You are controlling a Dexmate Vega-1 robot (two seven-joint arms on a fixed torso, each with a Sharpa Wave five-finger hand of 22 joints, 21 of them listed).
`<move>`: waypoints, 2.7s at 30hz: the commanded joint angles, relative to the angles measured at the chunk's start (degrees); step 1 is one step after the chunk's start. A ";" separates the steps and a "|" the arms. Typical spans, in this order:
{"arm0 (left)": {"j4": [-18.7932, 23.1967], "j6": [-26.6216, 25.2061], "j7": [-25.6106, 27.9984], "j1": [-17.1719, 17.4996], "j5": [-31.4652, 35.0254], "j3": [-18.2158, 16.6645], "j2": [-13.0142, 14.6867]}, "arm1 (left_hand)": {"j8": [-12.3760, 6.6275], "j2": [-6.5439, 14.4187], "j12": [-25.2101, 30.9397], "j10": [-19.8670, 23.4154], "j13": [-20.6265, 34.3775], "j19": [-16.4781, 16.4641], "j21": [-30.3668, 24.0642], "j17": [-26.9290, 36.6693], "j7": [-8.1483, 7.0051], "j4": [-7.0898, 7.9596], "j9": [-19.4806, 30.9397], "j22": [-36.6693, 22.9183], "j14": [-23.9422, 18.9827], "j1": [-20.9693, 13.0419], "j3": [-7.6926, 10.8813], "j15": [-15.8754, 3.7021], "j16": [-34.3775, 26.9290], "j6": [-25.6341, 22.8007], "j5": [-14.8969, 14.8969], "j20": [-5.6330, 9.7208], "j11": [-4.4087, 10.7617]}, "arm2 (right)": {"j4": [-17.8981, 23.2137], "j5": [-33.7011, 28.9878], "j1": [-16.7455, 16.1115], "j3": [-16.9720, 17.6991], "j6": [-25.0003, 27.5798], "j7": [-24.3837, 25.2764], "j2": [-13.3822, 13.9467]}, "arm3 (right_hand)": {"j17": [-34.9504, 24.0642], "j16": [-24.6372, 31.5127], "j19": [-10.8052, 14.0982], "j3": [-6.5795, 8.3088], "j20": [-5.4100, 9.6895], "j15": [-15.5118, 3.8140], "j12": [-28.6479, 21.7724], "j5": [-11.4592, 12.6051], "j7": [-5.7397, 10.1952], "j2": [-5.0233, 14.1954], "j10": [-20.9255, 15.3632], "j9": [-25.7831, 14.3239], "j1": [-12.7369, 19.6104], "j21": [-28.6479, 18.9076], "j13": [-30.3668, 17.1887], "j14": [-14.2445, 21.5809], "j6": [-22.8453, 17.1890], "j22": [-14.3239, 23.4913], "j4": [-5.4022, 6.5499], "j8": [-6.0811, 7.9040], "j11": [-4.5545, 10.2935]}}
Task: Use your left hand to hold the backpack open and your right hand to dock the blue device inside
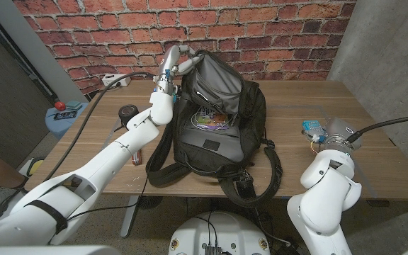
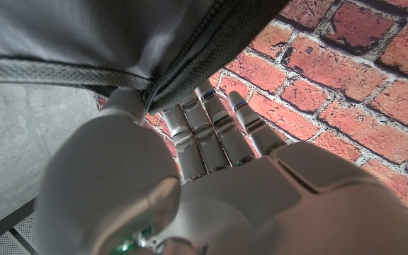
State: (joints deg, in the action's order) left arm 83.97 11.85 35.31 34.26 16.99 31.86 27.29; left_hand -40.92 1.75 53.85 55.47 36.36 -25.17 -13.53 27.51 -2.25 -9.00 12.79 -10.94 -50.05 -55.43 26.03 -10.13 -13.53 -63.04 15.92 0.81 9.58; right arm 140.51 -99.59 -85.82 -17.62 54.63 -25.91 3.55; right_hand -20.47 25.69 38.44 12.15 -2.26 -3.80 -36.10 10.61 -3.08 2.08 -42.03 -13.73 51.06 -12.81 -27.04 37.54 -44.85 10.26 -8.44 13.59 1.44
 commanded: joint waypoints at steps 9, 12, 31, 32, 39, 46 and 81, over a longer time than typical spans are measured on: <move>-0.68 1.20 0.49 -0.12 0.28 0.05 -0.19 | -0.34 0.58 0.60 -0.12 0.03 -0.12 0.09 0.21 0.17 -0.09 0.08 -0.14 -0.32 -0.07 -0.05 0.36 0.41 -0.10 0.31 -0.33 0.14 | 9.71 11.63 -5.69 2.47 -2.96 0.20 -4.86 | -0.17 0.34 -0.01 -0.26 0.04 -1.89 -0.09 0.20 0.89 0.77 -0.40 -0.14 0.51 0.25 0.07 0.59 -1.14 0.17 0.23 0.00 0.02; -0.77 1.29 0.37 -0.25 0.31 0.09 -0.18 | -0.37 0.64 0.65 -0.16 0.10 -0.15 0.07 0.26 0.14 -0.10 0.09 -0.14 -0.25 -0.12 -0.04 0.31 0.44 -0.13 0.34 -0.33 0.23 | 10.30 12.16 -5.95 2.16 -2.59 -0.16 -4.52 | -0.15 0.33 -0.03 -0.33 0.02 -1.84 -0.13 0.18 0.92 0.70 -0.49 -0.13 0.57 0.27 0.09 0.61 -1.20 0.18 0.17 -0.04 -0.25; -3.77 3.45 -0.25 -2.44 0.27 0.87 -0.79 | -0.42 0.65 0.73 -0.20 0.01 -0.10 0.08 0.39 0.28 -0.07 0.08 -0.14 -0.37 -0.12 -0.09 0.38 0.50 -0.09 0.47 -0.41 0.18 | 15.30 17.50 -6.62 0.01 0.96 -4.68 -1.66 | -0.28 0.35 -0.20 -0.60 0.10 -1.80 -0.12 0.06 0.86 1.15 -0.47 -0.21 0.61 0.37 0.27 0.52 -1.28 0.18 0.33 -0.29 -0.33; -3.96 3.57 -0.21 -2.54 0.23 0.88 -0.87 | -0.40 0.65 0.75 -0.18 0.02 -0.13 0.07 0.36 0.20 -0.07 0.05 -0.14 -0.40 -0.11 -0.07 0.34 0.52 -0.08 0.48 -0.39 0.15 | 15.86 18.45 -6.82 0.20 1.00 -4.70 -1.58 | -0.28 0.35 -0.20 -0.60 0.10 -1.83 -0.11 0.06 0.85 1.15 -0.46 -0.21 0.63 0.37 0.28 0.52 -1.27 0.18 0.32 -0.30 -0.29; -4.84 4.22 -0.21 -2.89 -0.06 1.04 -1.17 | -0.46 0.57 0.73 -0.20 -0.09 -0.14 0.06 0.24 0.20 -0.15 0.12 -0.14 -0.49 -0.17 0.01 0.36 0.66 -0.07 0.57 -0.38 0.20 | 18.88 21.37 -7.05 0.05 3.53 -6.11 -0.38 | -0.29 0.18 -0.45 -0.77 0.20 -1.89 0.02 0.03 0.95 1.25 0.05 -0.21 0.46 0.47 0.23 0.14 -1.17 0.19 0.43 -0.45 0.01; -5.19 4.62 -0.31 -3.09 -0.23 1.17 -1.34 | -0.44 0.64 0.83 -0.19 0.00 -0.13 0.07 0.41 0.30 -0.08 0.07 -0.14 -0.45 -0.12 -0.09 0.35 0.61 -0.04 0.59 -0.41 0.17 | 22.46 26.48 -7.71 0.83 6.00 -6.03 -0.03 | -0.30 0.13 -0.62 -0.84 0.18 -2.00 0.05 0.03 1.00 1.30 0.23 -0.22 0.54 0.53 0.21 0.03 -1.19 0.19 0.39 -0.51 -0.23; -1.94 2.91 -0.16 -1.41 -0.26 0.60 -1.56 | -0.49 0.66 0.92 -0.34 -0.16 -0.05 0.09 0.54 0.22 -0.03 0.05 -0.14 -0.34 -0.02 -0.15 0.32 0.87 0.12 0.80 -0.33 0.25 | 32.24 96.07 -10.79 23.23 14.29 18.65 10.62 | -0.58 0.03 -1.31 -1.11 0.20 -1.43 0.08 -0.03 0.58 2.02 0.77 -0.41 1.20 0.70 0.15 -0.67 -0.85 0.21 0.21 -0.92 -1.06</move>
State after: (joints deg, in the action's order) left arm 81.61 14.98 34.98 32.60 16.86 32.61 25.98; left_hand -41.17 1.84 54.46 55.15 36.08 -25.17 -13.53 27.76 -2.25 -9.00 12.70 -10.95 -50.36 -55.35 26.03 -9.82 -12.87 -63.05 16.35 0.81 9.48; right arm 171.19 -28.05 -95.23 -0.96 68.39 -15.52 12.58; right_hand -20.88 25.69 37.37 11.11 -2.05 -3.66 -35.82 10.41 -3.07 2.98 -41.41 -14.00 51.53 -12.47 -26.85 37.37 -44.83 10.26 -8.22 12.52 0.83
